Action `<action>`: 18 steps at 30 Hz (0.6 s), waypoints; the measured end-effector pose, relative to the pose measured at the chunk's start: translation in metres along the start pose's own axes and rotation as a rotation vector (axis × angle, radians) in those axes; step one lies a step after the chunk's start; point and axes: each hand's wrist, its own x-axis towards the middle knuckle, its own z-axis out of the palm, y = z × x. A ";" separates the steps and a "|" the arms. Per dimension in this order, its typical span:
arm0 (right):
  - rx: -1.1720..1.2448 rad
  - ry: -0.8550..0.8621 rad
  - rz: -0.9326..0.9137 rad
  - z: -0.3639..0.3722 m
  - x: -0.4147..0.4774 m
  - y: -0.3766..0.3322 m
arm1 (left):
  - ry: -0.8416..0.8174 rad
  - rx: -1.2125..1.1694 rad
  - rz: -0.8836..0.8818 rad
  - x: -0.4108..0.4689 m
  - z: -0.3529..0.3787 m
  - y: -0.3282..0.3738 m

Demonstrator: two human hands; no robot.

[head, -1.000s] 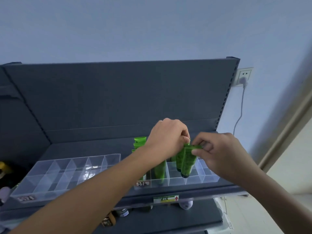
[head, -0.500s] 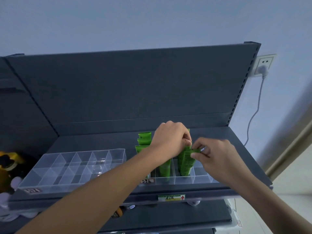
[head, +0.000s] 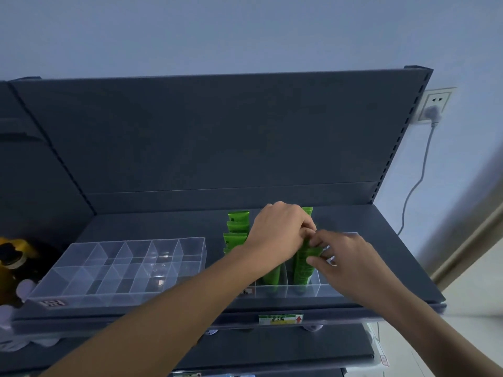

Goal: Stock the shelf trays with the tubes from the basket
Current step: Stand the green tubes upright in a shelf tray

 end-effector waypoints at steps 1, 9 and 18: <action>-0.008 -0.003 -0.007 -0.001 0.000 0.000 | 0.013 -0.015 0.018 -0.002 0.000 -0.001; -0.089 0.152 -0.082 -0.013 0.002 -0.022 | 0.187 0.023 0.064 -0.023 -0.022 -0.024; -0.189 0.131 -0.171 0.026 0.012 -0.158 | 0.231 0.169 -0.095 -0.131 -0.105 -0.130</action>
